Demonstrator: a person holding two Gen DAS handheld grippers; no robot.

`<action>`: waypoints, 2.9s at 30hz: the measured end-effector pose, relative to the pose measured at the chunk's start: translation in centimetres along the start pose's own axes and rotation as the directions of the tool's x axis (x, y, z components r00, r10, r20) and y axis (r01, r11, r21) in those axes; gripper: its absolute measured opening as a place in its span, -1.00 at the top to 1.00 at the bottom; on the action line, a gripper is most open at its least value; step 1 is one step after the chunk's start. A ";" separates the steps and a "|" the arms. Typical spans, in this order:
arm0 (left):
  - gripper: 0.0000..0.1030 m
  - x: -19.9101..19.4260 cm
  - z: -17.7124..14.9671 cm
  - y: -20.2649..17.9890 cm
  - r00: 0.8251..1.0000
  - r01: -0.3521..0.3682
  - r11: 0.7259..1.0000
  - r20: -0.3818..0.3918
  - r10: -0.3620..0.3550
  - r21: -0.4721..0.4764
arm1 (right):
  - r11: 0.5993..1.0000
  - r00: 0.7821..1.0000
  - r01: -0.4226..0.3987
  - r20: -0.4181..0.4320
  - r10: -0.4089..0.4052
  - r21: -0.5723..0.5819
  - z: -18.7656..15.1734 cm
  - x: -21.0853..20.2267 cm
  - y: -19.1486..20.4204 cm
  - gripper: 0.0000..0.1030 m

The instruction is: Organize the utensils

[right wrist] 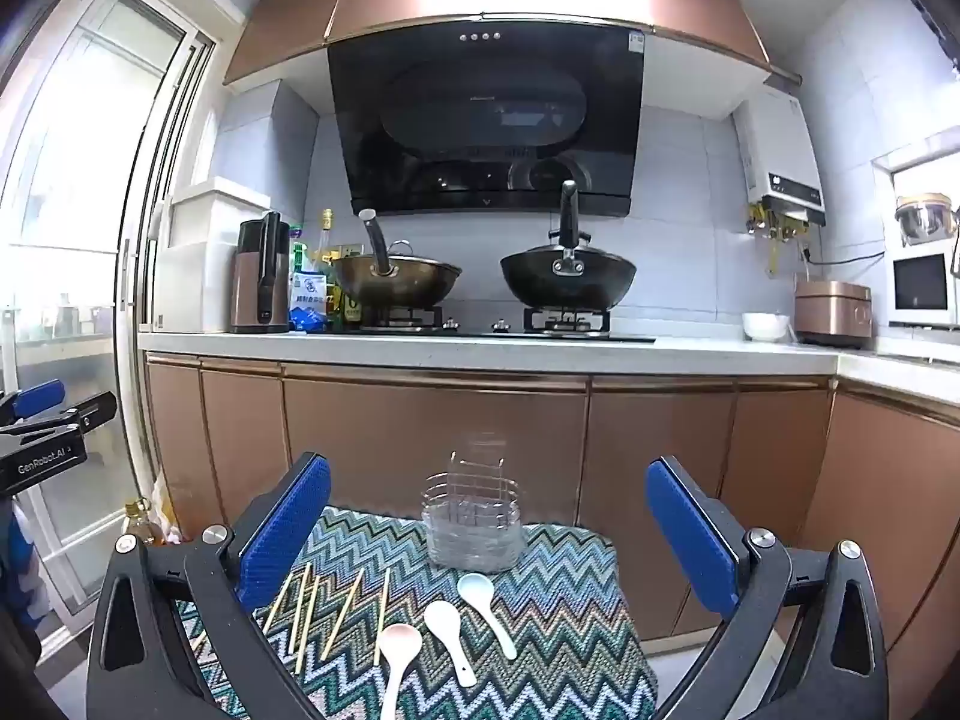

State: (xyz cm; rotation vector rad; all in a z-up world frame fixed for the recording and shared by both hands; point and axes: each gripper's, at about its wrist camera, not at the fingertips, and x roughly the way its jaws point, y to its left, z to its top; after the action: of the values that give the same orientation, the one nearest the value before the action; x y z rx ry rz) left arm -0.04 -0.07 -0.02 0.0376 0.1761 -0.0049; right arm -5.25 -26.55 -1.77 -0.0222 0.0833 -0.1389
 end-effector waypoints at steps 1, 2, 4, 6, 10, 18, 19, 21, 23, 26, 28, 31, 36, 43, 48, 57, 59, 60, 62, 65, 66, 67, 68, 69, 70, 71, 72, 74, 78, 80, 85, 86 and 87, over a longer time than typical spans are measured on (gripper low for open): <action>-0.50 0.0 0.0 0.0 1.000 0.001 1.000 0.000 -0.001 0.003 | 1.000 1.000 0.002 -0.011 -0.002 -0.002 0.1 0.0 0.0 -0.99; -0.50 -0.1 0.0 -0.1 1.000 0.003 1.000 -0.001 -0.003 0.005 | 1.000 1.000 0.006 -0.008 -0.006 -0.005 0.1 -0.1 0.1 -0.99; -0.50 0.3 -0.5 -0.1 1.000 0.006 1.000 -0.027 -0.006 -0.002 | 1.000 1.000 0.014 -0.001 -0.014 -0.015 0.3 -0.4 0.3 -0.99; -0.50 0.4 -0.6 -0.1 1.000 0.007 1.000 -0.028 -0.007 -0.001 | 0.999 1.000 0.011 0.000 -0.011 -0.039 0.1 -0.9 1.6 -0.99; -0.50 0.6 -0.5 0.0 1.000 0.011 1.000 -0.028 -0.011 -0.003 | 1.000 1.000 0.000 -0.017 0.000 -0.001 -0.2 0.2 0.1 -0.99; -0.50 0.1 -0.5 -1.0 1.000 0.014 1.000 -0.019 -0.014 0.011 | 0.999 1.000 0.028 0.013 -0.027 -0.024 0.1 -1.0 0.4 -0.99; -0.50 0.1 -0.5 -1.0 1.000 0.015 1.000 -0.020 -0.015 0.011 | 0.999 0.999 0.030 0.018 -0.029 -0.029 0.1 -1.1 0.4 -0.99; -0.50 0.1 -0.4 -1.0 1.000 0.019 1.000 -0.023 -0.019 0.009 | 0.999 0.999 0.035 0.023 -0.035 -0.036 -0.1 -1.2 0.4 -0.99; -0.50 0.2 -0.4 -1.1 0.999 0.022 1.000 -0.027 -0.022 0.010 | 0.998 0.999 0.042 0.021 -0.041 -0.042 0.0 -1.2 0.4 -1.00; -0.50 0.0 -0.3 -1.0 0.999 0.023 1.000 -0.025 -0.022 0.010 | 0.998 0.999 0.047 0.010 -0.046 -0.053 0.1 -0.9 0.5 -0.99; -0.50 0.0 -0.2 -0.9 0.999 0.023 1.000 -0.027 -0.023 0.008 | 0.998 0.999 0.041 0.006 -0.041 -0.054 0.2 -0.8 0.5 -1.00; -0.50 -0.1 -0.2 -1.0 0.999 0.023 1.000 -0.025 -0.022 0.004 | 0.997 0.999 0.048 0.000 -0.048 -0.056 0.6 -0.6 0.5 -0.99; -0.50 0.0 0.2 -0.5 0.999 0.031 0.999 -0.020 -0.032 -0.027 | 0.997 0.998 0.058 0.007 -0.057 -0.051 0.8 -0.7 0.5 -0.99; -0.50 0.1 0.4 -0.2 1.000 0.024 0.999 -0.009 -0.025 -0.037 | 0.996 0.997 0.072 -0.005 -0.073 -0.057 1.1 -0.2 0.3 -0.99; -0.50 -0.1 0.3 -0.5 1.000 0.017 1.000 0.012 -0.017 -0.018 | 0.995 0.996 0.092 -0.016 -0.093 -0.047 1.0 0.1 -0.1 -0.99; -0.50 -0.4 0.7 -1.2 0.999 0.044 0.999 0.025 -0.044 0.000 | 0.994 0.994 0.101 -0.028 -0.102 -0.038 0.9 0.3 -0.5 -0.99; -0.50 -0.3 0.8 -1.3 0.999 0.050 0.999 0.018 -0.050 0.007 | 0.994 0.994 0.102 -0.024 -0.103 -0.038 0.9 0.3 -0.5 -0.99; -0.50 -0.2 0.9 -1.4 0.998 0.054 0.999 0.014 -0.054 0.006 | 0.994 0.994 0.101 -0.024 -0.102 -0.039 0.9 0.3 -0.5 -0.99; -0.50 0.0 1.0 -1.1 0.998 0.066 0.998 0.007 -0.066 -0.007 | 0.994 0.995 0.098 -0.024 -0.099 -0.038 0.9 0.4 -0.6 -0.99; -0.50 0.3 1.1 -0.9 0.997 0.077 0.997 0.001 -0.077 -0.026 | 0.995 0.995 0.096 -0.026 -0.097 -0.038 0.7 0.5 -0.7 -0.99; -0.50 0.4 1.1 -0.9 0.997 0.079 0.996 0.002 -0.079 -0.030 | 0.995 0.995 0.095 -0.029 -0.096 -0.038 0.6 0.7 -0.8 -0.99; -0.50 0.4 1.1 -0.9 0.997 0.081 0.996 0.003 -0.081 -0.033 | 0.995 0.995 0.094 -0.032 -0.095 -0.037 0.6 0.8 -0.9 -0.99; -0.50 0.5 1.0 -1.0 0.997 0.083 0.996 0.002 -0.083 -0.037 | 0.995 0.995 0.093 -0.034 -0.094 -0.037 0.6 0.9 -0.9 -0.99; -0.50 0.6 1.0 -1.0 0.996 0.085 0.995 0.002 -0.085 -0.043 | 0.995 0.995 0.091 -0.037 -0.093 -0.036 0.5 1.1 -1.0 -0.99; -0.50 0.7 0.9 -1.0 0.996 0.087 0.995 0.005 -0.086 -0.049 | 0.995 0.995 0.090 -0.038 -0.091 -0.035 0.5 1.2 -1.1 -0.99; -0.50 0.8 0.9 -0.9 0.996 0.090 0.994 0.008 -0.090 -0.059 | 0.996 0.995 0.087 -0.041 -0.089 -0.035 0.4 1.4 -1.1 -0.99; -0.50 0.9 0.7 -0.8 0.995 0.097 0.992 0.011 -0.096 -0.075 | 0.996 0.995 0.085 -0.043 -0.086 -0.035 0.3 1.6 -1.2 -0.99; -0.50 1.1 0.7 -0.6 0.994 0.107 0.989 0.018 -0.106 -0.097 | 0.996 0.995 0.082 -0.047 -0.083 -0.041 0.3 2.1 -1.1 -0.99; -0.50 1.2 0.8 -0.3 0.991 0.120 0.984 0.067 -0.112 -0.130 | 0.997 0.997 0.068 -0.044 -0.070 -0.048 0.0 2.9 -0.9 -0.99; -0.50 1.4 0.9 -0.5 0.992 0.108 0.987 0.072 -0.099 -0.121 | 0.998 0.997 0.053 -0.052 -0.055 -0.044 -0.1 3.6 -0.8 -0.99; -0.50 2.8 0.8 -0.9 0.994 0.108 0.987 0.040 -0.104 -0.120 | 0.999 0.997 0.023 -0.074 -0.026 -0.038 -0.6 5.4 -0.4 -0.99; -0.50 3.2 0.7 -0.8 0.994 0.106 0.987 0.030 -0.103 -0.124 | 0.999 0.997 0.018 -0.078 -0.020 -0.038 -0.7 5.6 -0.4 -0.99; -0.50 3.5 0.5 -0.8 0.995 0.104 0.987 0.025 -0.102 -0.126 | 0.999 0.996 0.014 -0.082 -0.018 -0.039 -0.8 5.9 -0.3 -0.99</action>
State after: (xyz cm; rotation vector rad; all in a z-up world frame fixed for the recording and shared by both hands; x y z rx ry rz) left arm 3.51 -0.90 -0.13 -0.0984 0.1593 -0.0970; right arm 0.46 -27.71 -3.05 -0.0551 0.1684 -0.1542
